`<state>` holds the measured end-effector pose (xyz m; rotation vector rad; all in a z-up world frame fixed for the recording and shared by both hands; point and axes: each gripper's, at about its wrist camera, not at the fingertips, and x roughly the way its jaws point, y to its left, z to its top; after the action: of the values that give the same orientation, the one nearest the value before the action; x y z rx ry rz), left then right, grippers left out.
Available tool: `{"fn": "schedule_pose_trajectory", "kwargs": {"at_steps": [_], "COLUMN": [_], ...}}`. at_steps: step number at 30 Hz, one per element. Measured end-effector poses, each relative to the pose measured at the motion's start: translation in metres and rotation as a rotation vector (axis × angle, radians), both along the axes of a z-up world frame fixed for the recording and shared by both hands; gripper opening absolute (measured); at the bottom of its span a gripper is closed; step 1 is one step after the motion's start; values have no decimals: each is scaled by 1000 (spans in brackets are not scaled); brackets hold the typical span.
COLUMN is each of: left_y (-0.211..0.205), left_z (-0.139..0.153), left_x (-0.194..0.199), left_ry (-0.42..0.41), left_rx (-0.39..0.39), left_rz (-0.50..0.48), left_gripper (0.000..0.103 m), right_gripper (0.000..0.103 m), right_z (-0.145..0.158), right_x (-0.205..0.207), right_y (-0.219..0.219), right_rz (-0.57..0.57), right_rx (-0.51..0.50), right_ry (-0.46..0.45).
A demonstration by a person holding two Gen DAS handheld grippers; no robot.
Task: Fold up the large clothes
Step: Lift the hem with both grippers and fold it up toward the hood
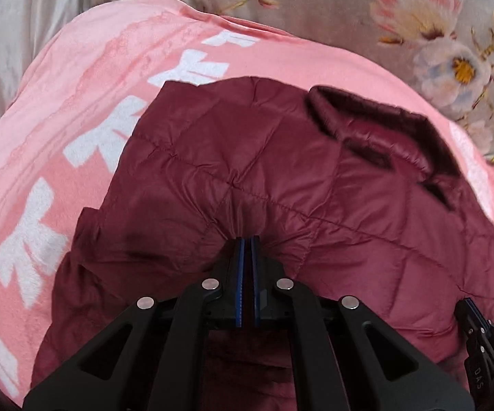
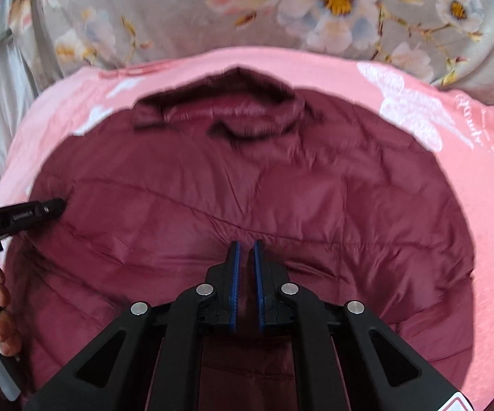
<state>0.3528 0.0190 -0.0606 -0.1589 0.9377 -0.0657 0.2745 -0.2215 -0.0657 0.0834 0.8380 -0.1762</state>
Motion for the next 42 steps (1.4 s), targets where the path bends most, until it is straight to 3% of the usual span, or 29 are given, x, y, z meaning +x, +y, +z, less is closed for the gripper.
{"fn": "schedule_pose_trajectory", "kwargs": {"at_steps": [8, 20, 23, 26, 27, 29, 31, 34, 38, 41, 42], "left_y": [-19, -23, -16, -3, -2, -5, -9, -21, -41, -47, -49], "left_z": [-7, -3, 7, 38, 49, 74, 84, 82, 55, 37, 32], "left_x": [-11, -14, -12, 1, 6, 24, 43, 77, 111, 124, 126], "left_ry": [-78, -75, -62, -27, -39, -76, -81, -16, 97, 149, 160], "left_rx": [130, 178, 122, -53, -79, -122, -158, -229, -287, -333, -336], "left_rz": [-8, -15, -27, -59, -56, -38, -21, -5, -3, -1, -4], "left_gripper": [3, 2, 2, 4, 7, 35, 43, 42, 42, 38, 33], "right_gripper": [4, 5, 11, 21, 27, 31, 31, 33, 33, 33, 25], "right_z": [-12, -12, -4, 22, 35, 48, 55, 51, 31, 19, 18], "right_x": [-5, -6, -7, -7, -3, 5, 20, 45, 76, 96, 99], "right_y": [2, -5, -13, -30, -39, -50, -62, -73, -85, -82, -81], "right_rz": [-5, -3, -5, -16, -31, -59, -92, -138, -180, -171, -164], "right_rx": [-4, 43, 104, 237, 282, 353, 414, 492, 645, 668, 662], "right_ry": [-6, -11, -14, -62, -93, -130, -161, -162, -121, -88, -81]}}
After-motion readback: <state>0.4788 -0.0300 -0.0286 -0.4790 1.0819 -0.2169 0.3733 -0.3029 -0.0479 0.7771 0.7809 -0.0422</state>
